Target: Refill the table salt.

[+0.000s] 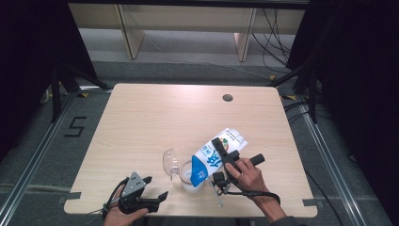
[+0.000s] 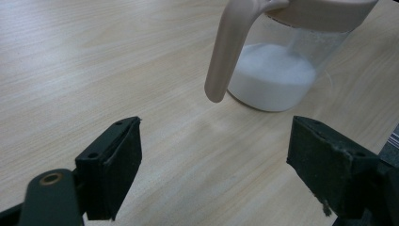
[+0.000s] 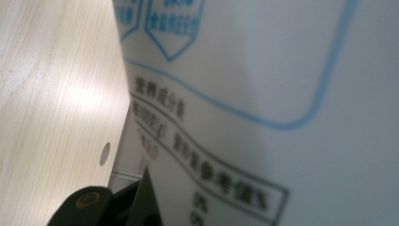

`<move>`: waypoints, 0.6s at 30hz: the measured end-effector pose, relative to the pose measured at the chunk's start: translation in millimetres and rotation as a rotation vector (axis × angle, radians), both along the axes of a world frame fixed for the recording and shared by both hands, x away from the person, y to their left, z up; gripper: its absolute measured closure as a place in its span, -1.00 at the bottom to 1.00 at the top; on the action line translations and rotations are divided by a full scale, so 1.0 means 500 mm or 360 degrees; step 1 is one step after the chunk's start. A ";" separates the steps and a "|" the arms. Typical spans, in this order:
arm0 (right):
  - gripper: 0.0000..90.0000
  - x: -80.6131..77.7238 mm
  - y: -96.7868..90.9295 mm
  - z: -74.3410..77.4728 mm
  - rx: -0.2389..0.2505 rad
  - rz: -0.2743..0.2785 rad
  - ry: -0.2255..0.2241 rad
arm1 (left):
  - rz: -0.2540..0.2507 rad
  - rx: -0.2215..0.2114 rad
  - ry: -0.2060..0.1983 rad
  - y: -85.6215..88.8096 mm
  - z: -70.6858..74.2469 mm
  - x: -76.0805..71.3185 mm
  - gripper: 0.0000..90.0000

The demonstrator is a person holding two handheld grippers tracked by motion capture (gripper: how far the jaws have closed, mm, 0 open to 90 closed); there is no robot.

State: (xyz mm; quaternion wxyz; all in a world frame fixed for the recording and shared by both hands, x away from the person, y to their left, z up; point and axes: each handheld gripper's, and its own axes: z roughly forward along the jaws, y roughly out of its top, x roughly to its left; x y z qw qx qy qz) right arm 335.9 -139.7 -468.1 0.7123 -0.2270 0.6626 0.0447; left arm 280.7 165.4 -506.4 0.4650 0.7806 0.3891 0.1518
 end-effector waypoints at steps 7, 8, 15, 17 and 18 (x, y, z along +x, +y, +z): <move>0.60 0.000 0.002 0.002 -0.0033 0.0022 -0.0041 | 0.0000 0.0000 0.0000 0.000 0.000 0.000 -0.60; 0.60 -0.001 0.001 -0.001 -0.0013 0.0012 -0.0026 | 0.0000 0.0001 0.0000 0.000 0.000 0.000 -0.60; 0.62 -0.001 0.001 0.000 -0.0014 0.0009 -0.0031 | 0.0000 0.0001 0.0000 0.000 0.000 0.000 -0.60; 0.63 -0.001 0.003 0.003 -0.0037 0.0019 -0.0045 | 0.0000 0.0000 -0.0001 0.000 0.000 0.000 -0.60; 0.63 -0.001 0.003 0.003 -0.0035 0.0018 -0.0045 | 0.0000 -0.0001 0.0000 0.000 0.000 0.000 -0.60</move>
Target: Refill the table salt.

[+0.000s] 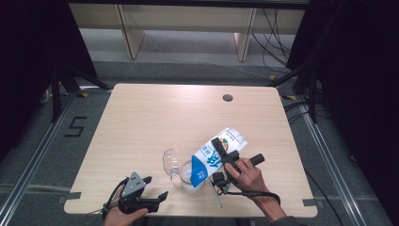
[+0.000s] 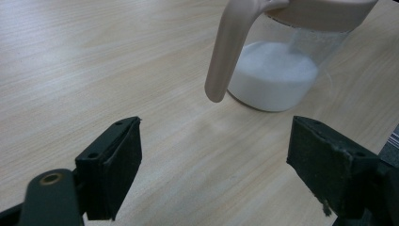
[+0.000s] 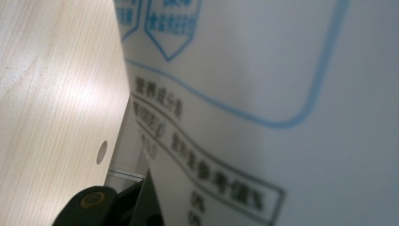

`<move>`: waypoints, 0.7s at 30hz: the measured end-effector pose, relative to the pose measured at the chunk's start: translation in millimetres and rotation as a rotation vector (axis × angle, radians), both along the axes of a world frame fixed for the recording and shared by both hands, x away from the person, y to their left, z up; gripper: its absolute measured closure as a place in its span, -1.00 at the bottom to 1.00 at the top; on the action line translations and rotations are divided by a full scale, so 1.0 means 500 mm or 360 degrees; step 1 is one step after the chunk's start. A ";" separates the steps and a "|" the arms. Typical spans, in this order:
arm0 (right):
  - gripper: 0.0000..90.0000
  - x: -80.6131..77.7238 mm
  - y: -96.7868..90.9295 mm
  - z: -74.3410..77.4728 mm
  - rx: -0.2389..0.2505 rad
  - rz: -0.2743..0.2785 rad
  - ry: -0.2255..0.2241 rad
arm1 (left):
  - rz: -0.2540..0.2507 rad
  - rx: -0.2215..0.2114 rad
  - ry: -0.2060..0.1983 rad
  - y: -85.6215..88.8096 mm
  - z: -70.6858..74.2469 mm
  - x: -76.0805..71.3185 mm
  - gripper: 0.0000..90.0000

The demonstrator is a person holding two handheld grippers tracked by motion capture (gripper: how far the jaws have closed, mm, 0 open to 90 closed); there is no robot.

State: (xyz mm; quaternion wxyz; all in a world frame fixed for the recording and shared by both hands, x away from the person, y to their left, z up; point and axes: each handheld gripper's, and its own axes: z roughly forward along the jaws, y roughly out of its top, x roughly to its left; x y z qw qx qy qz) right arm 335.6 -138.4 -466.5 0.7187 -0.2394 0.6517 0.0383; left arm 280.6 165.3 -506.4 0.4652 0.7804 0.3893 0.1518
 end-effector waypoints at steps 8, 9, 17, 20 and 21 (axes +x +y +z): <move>0.65 -0.001 -0.001 -0.005 0.0025 -0.0014 0.0023 | 0.0000 0.0001 0.0000 0.000 0.000 0.000 -0.60; 0.65 -0.001 0.000 -0.005 0.0019 -0.0012 0.0021 | 0.0000 0.0002 0.0000 0.000 0.000 0.000 -0.60; 0.67 -0.002 -0.001 -0.005 0.0026 -0.0026 0.0031 | 0.0006 -0.0013 0.0001 -0.001 -0.001 0.001 -0.60; 0.68 -0.001 0.000 -0.005 0.0012 -0.0013 0.0020 | 0.0002 -0.0023 0.0003 -0.002 -0.002 0.001 -0.60; 0.68 -0.001 0.000 -0.005 0.0012 -0.0013 0.0021 | 0.0002 -0.0023 0.0003 -0.002 -0.002 0.001 -0.60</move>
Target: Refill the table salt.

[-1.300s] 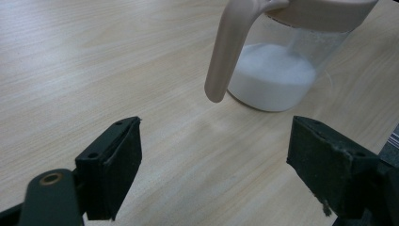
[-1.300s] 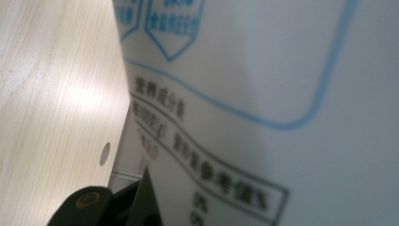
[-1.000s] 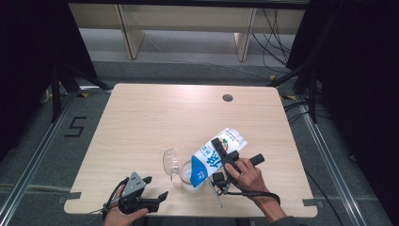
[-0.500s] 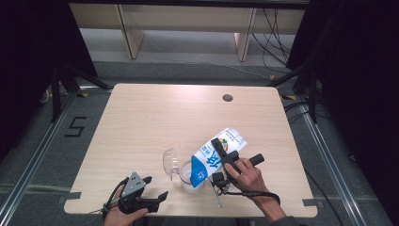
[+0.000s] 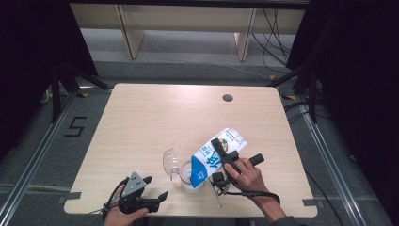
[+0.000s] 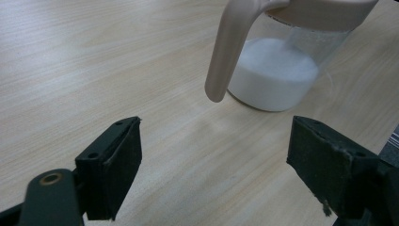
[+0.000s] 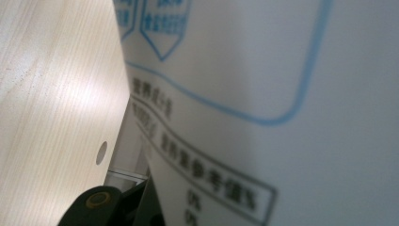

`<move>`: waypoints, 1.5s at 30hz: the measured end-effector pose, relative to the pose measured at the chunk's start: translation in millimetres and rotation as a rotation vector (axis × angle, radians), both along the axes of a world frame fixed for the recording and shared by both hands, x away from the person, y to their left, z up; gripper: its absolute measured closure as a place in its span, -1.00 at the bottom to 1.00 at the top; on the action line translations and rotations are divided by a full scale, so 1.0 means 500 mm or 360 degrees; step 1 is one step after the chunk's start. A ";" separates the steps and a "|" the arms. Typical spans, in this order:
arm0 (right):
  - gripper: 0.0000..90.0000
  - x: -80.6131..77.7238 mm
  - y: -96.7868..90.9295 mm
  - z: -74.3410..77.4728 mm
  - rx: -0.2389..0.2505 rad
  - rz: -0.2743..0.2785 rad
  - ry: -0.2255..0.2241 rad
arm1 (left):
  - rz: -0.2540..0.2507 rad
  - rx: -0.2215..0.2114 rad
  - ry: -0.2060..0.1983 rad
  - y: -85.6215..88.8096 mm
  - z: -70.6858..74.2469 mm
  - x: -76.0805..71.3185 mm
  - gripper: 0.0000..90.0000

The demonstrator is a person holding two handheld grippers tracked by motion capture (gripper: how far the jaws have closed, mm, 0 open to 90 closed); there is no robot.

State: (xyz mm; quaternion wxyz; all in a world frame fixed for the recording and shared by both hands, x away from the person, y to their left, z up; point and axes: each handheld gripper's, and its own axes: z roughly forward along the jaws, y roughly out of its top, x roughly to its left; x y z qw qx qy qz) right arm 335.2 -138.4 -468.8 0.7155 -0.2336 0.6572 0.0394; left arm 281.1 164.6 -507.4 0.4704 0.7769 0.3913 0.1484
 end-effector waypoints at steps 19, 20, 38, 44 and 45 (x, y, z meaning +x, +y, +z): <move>0.71 0.001 0.000 0.002 -0.0007 -0.0005 -0.0012 | -0.0022 0.0016 -0.0024 0.003 0.001 0.002 -0.60; 0.71 0.001 0.000 0.002 -0.0007 -0.0005 -0.0012 | -0.0022 0.0016 -0.0025 0.003 0.001 0.002 -0.60; 0.73 0.003 0.001 0.000 0.0068 0.0025 0.0005 | 0.0002 -0.0001 0.0000 0.002 0.001 0.000 -0.60; 0.74 0.004 0.000 -0.002 0.0081 0.0019 0.0015 | 0.0008 -0.0018 -0.0003 0.000 0.000 0.000 -0.60; 0.74 0.004 -0.001 -0.001 0.0077 0.0018 0.0010 | 0.0006 -0.0011 -0.0001 0.001 0.001 0.000 -0.60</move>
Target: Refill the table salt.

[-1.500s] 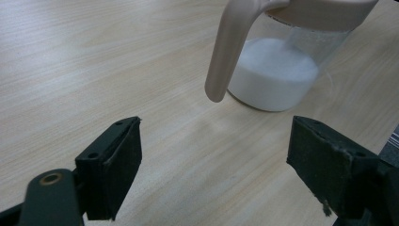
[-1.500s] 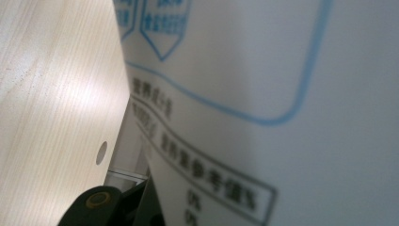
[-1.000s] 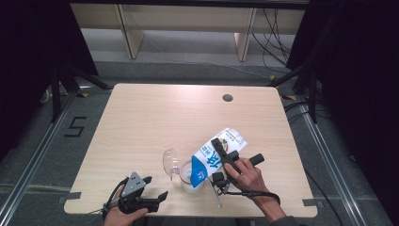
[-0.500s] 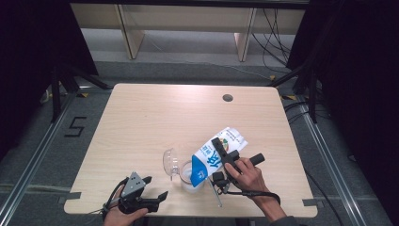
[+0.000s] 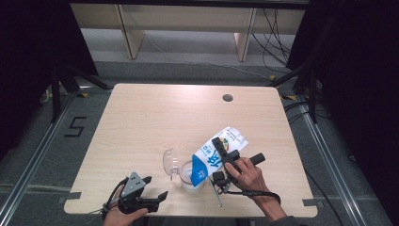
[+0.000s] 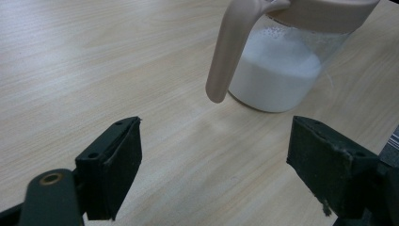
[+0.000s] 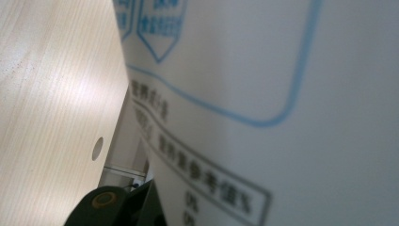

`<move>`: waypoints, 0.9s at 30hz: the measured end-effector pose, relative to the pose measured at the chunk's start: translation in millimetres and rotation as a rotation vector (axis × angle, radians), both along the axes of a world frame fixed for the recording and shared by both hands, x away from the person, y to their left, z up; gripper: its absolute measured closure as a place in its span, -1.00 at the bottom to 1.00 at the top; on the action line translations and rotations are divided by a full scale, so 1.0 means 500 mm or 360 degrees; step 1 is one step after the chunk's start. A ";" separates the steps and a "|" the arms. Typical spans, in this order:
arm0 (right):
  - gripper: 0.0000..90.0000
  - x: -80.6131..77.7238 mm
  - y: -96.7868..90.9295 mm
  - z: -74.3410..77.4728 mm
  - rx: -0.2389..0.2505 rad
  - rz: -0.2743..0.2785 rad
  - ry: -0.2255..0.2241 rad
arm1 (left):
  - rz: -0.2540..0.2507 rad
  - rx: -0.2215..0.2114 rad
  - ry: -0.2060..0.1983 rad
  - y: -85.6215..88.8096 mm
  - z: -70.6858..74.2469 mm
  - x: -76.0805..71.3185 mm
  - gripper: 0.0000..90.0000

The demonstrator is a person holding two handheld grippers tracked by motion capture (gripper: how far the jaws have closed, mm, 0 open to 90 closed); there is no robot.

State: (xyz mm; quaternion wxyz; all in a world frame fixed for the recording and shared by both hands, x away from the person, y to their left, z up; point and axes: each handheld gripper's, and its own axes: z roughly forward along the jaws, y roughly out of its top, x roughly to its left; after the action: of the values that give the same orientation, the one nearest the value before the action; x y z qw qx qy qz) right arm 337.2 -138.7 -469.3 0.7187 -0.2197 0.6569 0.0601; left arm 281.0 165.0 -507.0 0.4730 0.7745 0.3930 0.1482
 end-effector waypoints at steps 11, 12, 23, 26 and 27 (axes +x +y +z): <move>0.75 0.000 -0.001 0.002 0.0007 -0.0005 0.0001 | 0.0002 0.0003 0.0000 0.000 0.000 0.000 -0.60; 0.75 0.000 -0.001 0.002 0.0007 -0.0005 0.0001 | 0.0003 -0.0007 -0.0002 0.000 0.000 0.000 -0.60; 0.76 0.000 -0.001 0.002 0.0006 -0.0005 0.0001 | 0.0003 -0.0009 -0.0002 0.000 -0.001 0.000 -0.60; 0.76 0.001 -0.001 0.002 0.0006 -0.0004 0.0004 | 0.0001 -0.0008 -0.0001 -0.001 -0.001 0.000 -0.60; 0.77 0.001 -0.001 0.002 0.0005 -0.0004 0.0004 | 0.0001 -0.0008 -0.0001 -0.001 -0.001 0.000 -0.60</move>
State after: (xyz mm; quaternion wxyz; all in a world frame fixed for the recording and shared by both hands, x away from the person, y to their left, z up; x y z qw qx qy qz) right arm 337.5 -139.3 -468.3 0.7183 -0.2176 0.6581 0.0605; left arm 281.1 164.6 -507.4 0.4750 0.7731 0.3935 0.1476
